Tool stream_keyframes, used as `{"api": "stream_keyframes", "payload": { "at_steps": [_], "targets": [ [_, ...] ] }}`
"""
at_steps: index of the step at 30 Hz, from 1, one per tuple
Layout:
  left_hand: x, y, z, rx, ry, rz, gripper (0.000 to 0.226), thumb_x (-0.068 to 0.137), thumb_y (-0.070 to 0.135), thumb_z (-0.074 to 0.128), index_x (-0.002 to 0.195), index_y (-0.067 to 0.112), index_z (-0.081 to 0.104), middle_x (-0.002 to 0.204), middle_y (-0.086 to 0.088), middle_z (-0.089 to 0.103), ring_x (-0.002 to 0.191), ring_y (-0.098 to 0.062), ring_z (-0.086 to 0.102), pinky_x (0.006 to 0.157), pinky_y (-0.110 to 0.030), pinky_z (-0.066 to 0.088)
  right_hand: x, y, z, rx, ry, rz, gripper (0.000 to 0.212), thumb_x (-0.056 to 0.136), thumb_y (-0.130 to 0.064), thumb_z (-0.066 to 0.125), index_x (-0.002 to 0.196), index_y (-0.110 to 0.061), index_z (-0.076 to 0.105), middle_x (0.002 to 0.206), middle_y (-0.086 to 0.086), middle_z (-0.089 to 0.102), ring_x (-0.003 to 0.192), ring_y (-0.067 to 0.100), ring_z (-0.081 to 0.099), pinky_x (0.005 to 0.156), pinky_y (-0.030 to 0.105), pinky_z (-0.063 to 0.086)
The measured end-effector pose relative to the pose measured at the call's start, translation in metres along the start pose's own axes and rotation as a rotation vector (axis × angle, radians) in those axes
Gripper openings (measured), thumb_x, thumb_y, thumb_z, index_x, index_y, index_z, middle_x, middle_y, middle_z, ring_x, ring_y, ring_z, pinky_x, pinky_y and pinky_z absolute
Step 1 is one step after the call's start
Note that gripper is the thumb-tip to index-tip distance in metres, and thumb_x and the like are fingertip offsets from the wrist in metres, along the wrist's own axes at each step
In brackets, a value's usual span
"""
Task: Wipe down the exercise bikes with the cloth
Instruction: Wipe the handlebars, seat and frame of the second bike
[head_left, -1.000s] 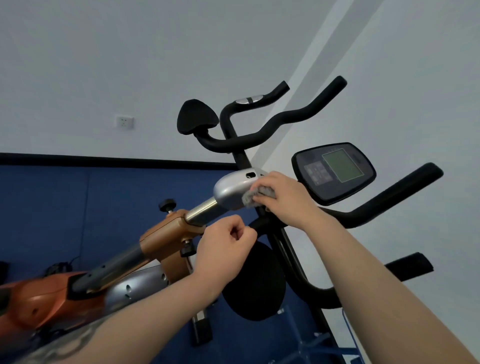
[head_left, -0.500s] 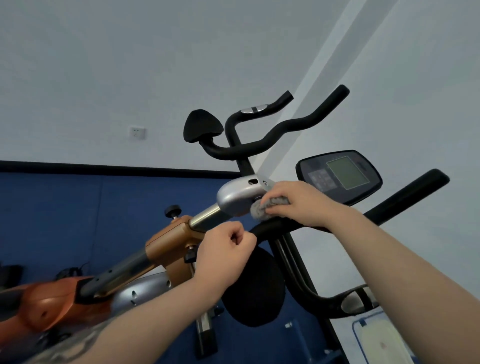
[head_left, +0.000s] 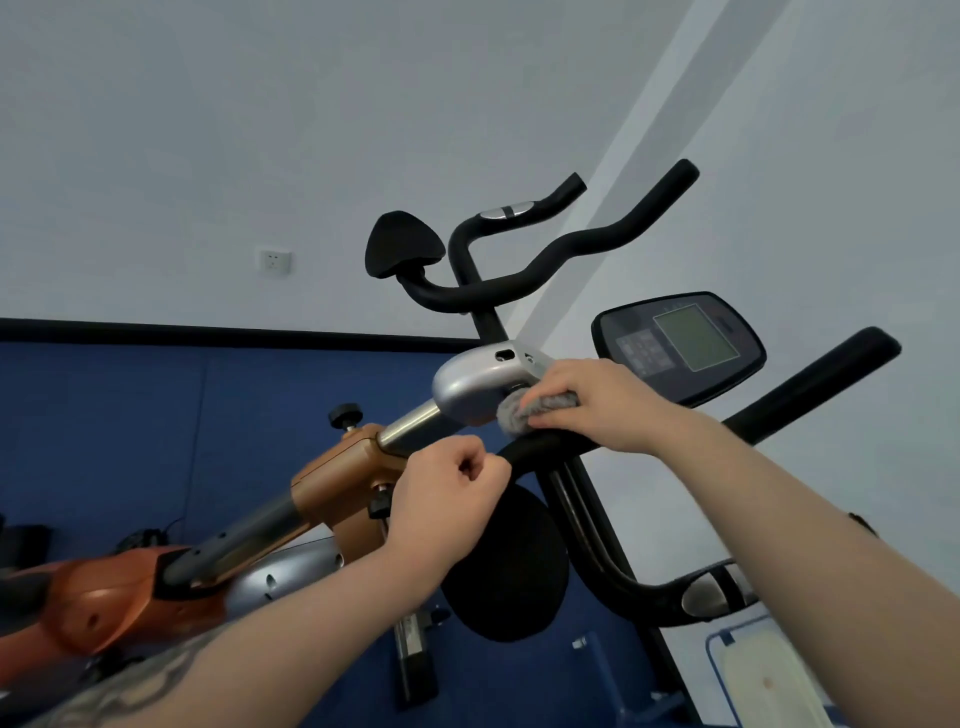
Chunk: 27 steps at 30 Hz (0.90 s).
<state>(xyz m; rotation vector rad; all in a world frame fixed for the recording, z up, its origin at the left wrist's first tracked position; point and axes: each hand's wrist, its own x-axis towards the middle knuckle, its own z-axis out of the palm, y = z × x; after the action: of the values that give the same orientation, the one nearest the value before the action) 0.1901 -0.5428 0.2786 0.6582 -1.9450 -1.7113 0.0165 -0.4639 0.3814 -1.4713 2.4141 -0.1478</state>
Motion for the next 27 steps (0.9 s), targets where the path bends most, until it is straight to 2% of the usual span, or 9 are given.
{"api": "stream_keyframes", "payload": {
  "at_steps": [2,6,9,11,16,18,20,24,27],
  "targets": [
    [0.0,0.0,0.0,-0.003,-0.003,-0.005,0.036,0.065,0.046,0.045,0.064,0.009,0.044,0.053,0.005,0.038,0.053,-0.012,0.038,0.055,-0.038,0.035,0.001,0.002,-0.007,0.024,-0.061,0.016,0.019,0.087,-0.039,0.069,0.106,-0.042,0.072,0.105,-0.011,0.064,0.101,0.011,0.058,0.091,0.033,0.045],
    [-0.001,-0.001,0.0,-0.022,-0.001,-0.011,0.035,0.067,0.043,0.046,0.065,0.008,0.043,0.055,0.002,0.038,0.055,-0.014,0.038,0.055,-0.038,0.035,0.01,-0.01,0.004,-0.028,0.117,0.015,0.02,0.091,-0.034,0.066,0.109,-0.034,0.073,0.102,-0.003,0.061,0.099,0.017,0.057,0.083,0.03,0.042],
    [-0.001,0.0,-0.002,-0.008,-0.018,-0.007,0.037,0.066,0.045,0.045,0.064,0.009,0.043,0.054,0.003,0.038,0.055,-0.014,0.038,0.056,-0.039,0.035,-0.004,0.0,0.002,-0.034,-0.001,-0.01,0.018,0.09,-0.038,0.066,0.106,-0.044,0.071,0.106,-0.009,0.062,0.099,0.013,0.057,0.087,0.032,0.044],
    [0.0,0.0,-0.001,0.0,-0.011,0.0,0.036,0.066,0.045,0.045,0.063,0.009,0.042,0.053,0.005,0.037,0.054,-0.013,0.037,0.055,-0.039,0.034,-0.001,0.0,-0.006,-0.003,-0.039,0.005,0.019,0.09,-0.037,0.066,0.107,-0.043,0.071,0.105,-0.01,0.063,0.101,0.013,0.057,0.087,0.03,0.043],
    [-0.001,-0.001,0.0,-0.026,0.012,-0.005,0.037,0.067,0.043,0.047,0.064,0.006,0.045,0.056,-0.007,0.04,0.055,-0.014,0.038,0.055,-0.039,0.035,0.005,-0.013,0.012,-0.08,0.18,0.027,0.02,0.093,-0.034,0.063,0.111,-0.036,0.071,0.104,-0.004,0.06,0.099,0.018,0.057,0.083,0.033,0.044],
    [0.0,-0.001,0.0,-0.013,0.001,-0.003,0.039,0.068,0.043,0.046,0.066,0.005,0.047,0.059,-0.013,0.044,0.056,-0.015,0.039,0.056,-0.039,0.036,-0.007,-0.004,0.011,-0.097,0.104,-0.012,0.02,0.092,-0.037,0.063,0.11,-0.043,0.07,0.108,-0.01,0.06,0.099,0.013,0.057,0.084,0.033,0.044],
    [0.0,-0.001,0.0,0.001,-0.013,-0.005,0.038,0.067,0.045,0.045,0.064,0.007,0.046,0.056,-0.007,0.041,0.054,-0.013,0.039,0.055,-0.038,0.035,-0.009,0.001,0.0,-0.03,-0.001,-0.018,0.021,0.092,-0.034,0.064,0.11,-0.043,0.07,0.109,-0.016,0.06,0.101,0.01,0.056,0.087,0.031,0.043],
    [0.0,-0.001,0.001,0.0,0.007,-0.012,0.035,0.068,0.042,0.047,0.063,0.007,0.043,0.054,0.0,0.038,0.055,-0.014,0.037,0.055,-0.038,0.033,0.005,-0.004,0.004,0.031,0.142,0.053,0.02,0.095,-0.028,0.061,0.112,-0.033,0.07,0.099,-0.014,0.054,0.097,0.011,0.053,0.081,0.027,0.037],
    [0.001,0.0,0.001,-0.004,0.012,-0.007,0.035,0.069,0.041,0.047,0.062,0.007,0.042,0.055,-0.001,0.038,0.055,-0.015,0.037,0.055,-0.039,0.033,0.0,0.0,0.008,-0.035,0.02,0.074,0.017,0.098,-0.034,0.054,0.114,-0.039,0.056,0.102,-0.013,0.049,0.087,0.009,0.051,0.07,0.025,0.038]
  ]
}}
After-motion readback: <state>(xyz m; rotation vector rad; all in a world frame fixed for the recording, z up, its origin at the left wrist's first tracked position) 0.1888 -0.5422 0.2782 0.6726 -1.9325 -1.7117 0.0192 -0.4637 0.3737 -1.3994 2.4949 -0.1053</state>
